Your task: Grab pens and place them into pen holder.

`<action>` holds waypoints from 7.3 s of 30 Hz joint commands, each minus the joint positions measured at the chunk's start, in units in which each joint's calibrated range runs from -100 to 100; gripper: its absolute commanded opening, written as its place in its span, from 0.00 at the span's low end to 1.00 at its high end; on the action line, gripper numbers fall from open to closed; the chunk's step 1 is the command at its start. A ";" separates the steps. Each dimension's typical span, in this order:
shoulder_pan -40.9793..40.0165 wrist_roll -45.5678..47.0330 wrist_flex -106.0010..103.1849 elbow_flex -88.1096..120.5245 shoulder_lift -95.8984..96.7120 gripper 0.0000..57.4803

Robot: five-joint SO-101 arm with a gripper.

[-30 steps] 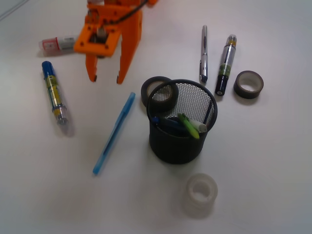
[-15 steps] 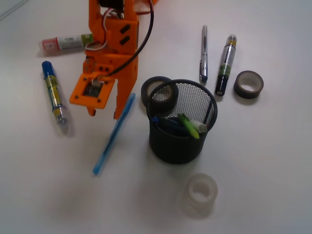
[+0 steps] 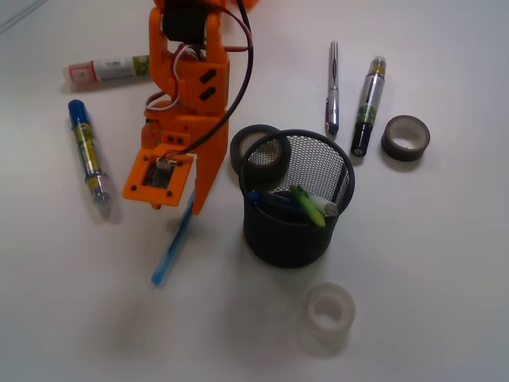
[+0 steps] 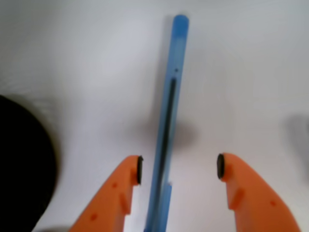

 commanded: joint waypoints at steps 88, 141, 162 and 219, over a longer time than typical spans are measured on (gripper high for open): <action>-12.92 6.98 -77.56 11.17 -5.26 0.31; -37.59 -9.28 17.01 44.78 -40.36 0.29; -37.59 -8.50 10.28 36.08 -16.14 0.01; -11.65 5.23 -71.61 25.76 -21.32 0.01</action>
